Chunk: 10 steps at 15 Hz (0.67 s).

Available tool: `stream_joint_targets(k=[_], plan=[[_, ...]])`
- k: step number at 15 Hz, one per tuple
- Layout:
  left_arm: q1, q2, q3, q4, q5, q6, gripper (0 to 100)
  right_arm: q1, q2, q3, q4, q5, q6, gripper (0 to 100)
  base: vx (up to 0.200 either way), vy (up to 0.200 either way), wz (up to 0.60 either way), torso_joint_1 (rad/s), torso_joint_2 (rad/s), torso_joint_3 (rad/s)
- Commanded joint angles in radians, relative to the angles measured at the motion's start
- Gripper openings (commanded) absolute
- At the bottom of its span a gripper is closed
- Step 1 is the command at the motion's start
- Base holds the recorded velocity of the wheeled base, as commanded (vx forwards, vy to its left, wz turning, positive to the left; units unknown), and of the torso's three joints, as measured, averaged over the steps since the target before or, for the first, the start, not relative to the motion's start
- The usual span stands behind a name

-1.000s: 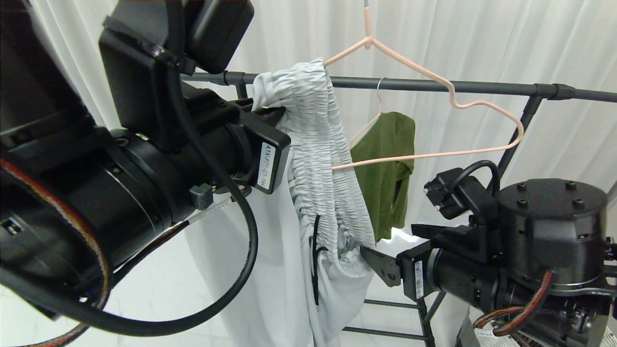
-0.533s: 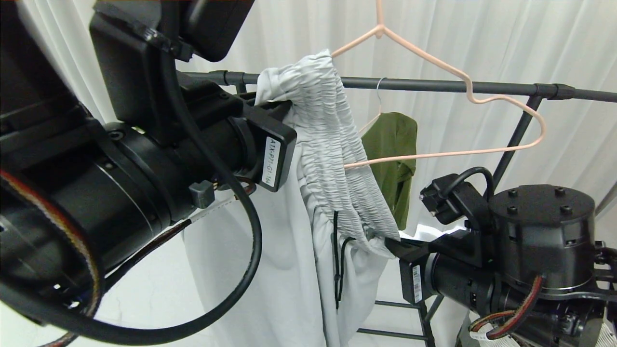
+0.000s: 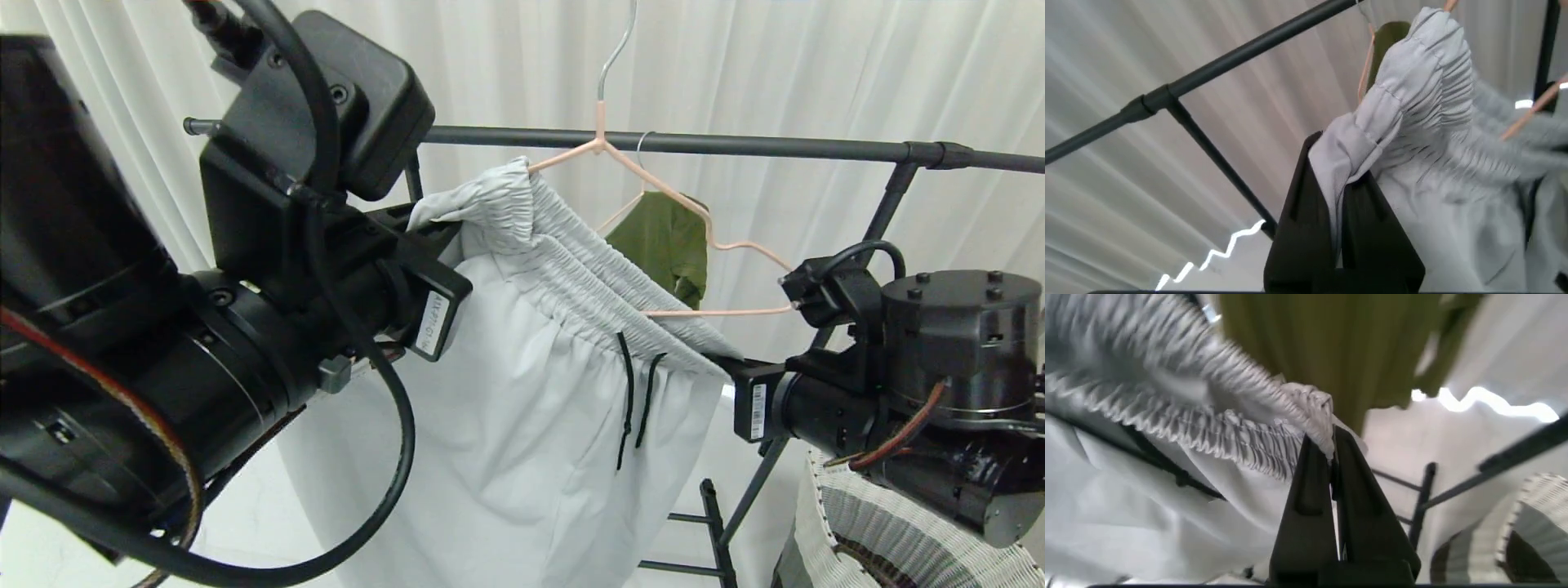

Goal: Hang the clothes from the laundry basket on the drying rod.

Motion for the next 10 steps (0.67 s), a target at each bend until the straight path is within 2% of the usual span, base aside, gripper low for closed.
stream_joint_targets(k=[1,3,7,10], plan=[[0.025,-0.021,0.059,-0.033,-0.001,0.034,0,-0.047,-0.022,0.001,0.001,-0.003,-0.001,0,0.000,0.000,0.00,0.000,0.00,0.000],[0.055,-0.046,0.135,-0.090,-0.021,0.098,0,-0.073,-0.033,0.002,0.001,-0.001,-0.010,0,0.000,0.000,0.00,0.000,0.00,0.000],[0.161,-0.093,0.207,-0.093,-0.103,0.175,0,-0.075,-0.035,0.004,0.001,-0.003,-0.010,0,0.000,0.000,0.00,0.000,0.00,0.000],[0.221,-0.113,0.254,-0.093,-0.133,0.189,0,-0.075,-0.036,0.005,0.003,-0.001,-0.010,0,0.000,0.000,0.00,0.000,0.00,0.000]])
